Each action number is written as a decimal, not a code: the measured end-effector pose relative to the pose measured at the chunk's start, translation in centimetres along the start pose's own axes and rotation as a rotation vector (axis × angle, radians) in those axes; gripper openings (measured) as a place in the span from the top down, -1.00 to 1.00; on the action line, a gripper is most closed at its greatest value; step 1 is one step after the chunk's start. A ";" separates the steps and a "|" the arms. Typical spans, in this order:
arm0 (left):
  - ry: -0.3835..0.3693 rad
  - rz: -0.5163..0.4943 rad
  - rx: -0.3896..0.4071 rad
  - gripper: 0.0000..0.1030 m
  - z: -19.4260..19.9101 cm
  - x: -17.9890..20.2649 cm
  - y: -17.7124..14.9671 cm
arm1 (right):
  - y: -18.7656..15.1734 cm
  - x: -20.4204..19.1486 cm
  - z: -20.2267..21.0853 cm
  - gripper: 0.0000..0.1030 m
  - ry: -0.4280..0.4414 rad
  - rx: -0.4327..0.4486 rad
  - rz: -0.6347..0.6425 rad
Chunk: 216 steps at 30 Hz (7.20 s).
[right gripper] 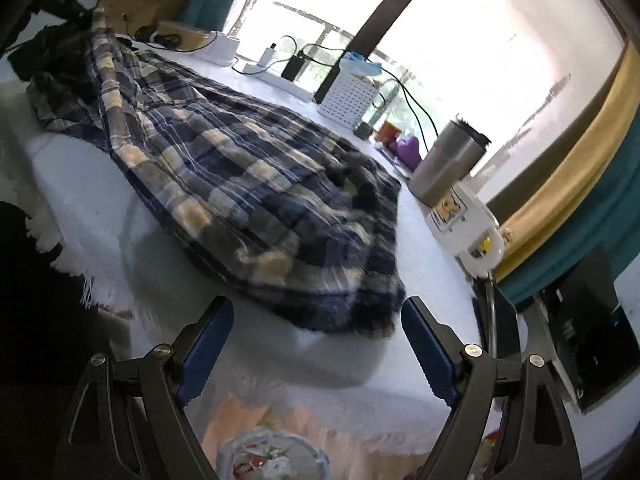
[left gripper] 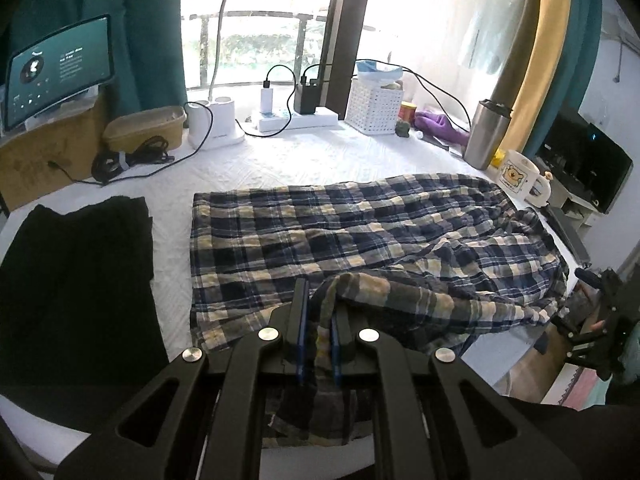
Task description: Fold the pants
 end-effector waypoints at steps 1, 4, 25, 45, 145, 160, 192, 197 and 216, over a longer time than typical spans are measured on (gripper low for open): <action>-0.003 0.000 -0.003 0.85 0.0 0.0 0.0 | 0.3 -0.3 0.0 -0.69 -0.002 0.014 0.002; -0.006 -0.008 -0.012 0.85 0.1 0.0 -0.4 | 1.4 -1.2 -0.7 -0.68 -0.019 0.063 0.026; 0.129 -0.119 -0.049 0.84 -0.6 -0.9 -4.7 | 5.2 4.7 -0.1 0.77 0.052 0.102 -0.295; 0.120 -0.272 0.325 0.92 13.5 6.8 4.0 | 10.0 13.4 6.2 0.80 0.008 0.289 -0.549; 0.192 0.098 -0.122 0.60 -10.6 -15.1 7.8 | 16.0 3.7 -21.2 0.79 0.131 -0.260 -0.378; 0.169 0.159 -0.087 0.01 -6.5 -14.1 4.9 | 16.0 5.6 -19.9 -1.00 0.117 -0.220 -0.419; 0.270 0.089 -0.090 0.29 -11.0 -17.4 8.4 | 16.3 6.9 -24.4 -0.85 0.026 -0.342 -0.451; 0.252 0.098 -0.065 0.29 -7.6 -16.1 7.4 | 17.2 8.2 -20.6 -0.86 -0.003 -0.272 -0.465; 0.211 0.088 -0.107 0.29 -3.0 -11.7 0.6 | 15.4 9.9 -14.8 -1.00 -0.053 -0.213 -0.479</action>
Point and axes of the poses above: each gripper's, at about its wrist camera, not at the fingertips, and z roughly against the way its jaws point, x to its right, y to its top, the point moved 6 cm from there along -z, roughly the way its jaws point, and after that the axes turned 11 degrees about -y, right-handed, at the moved point
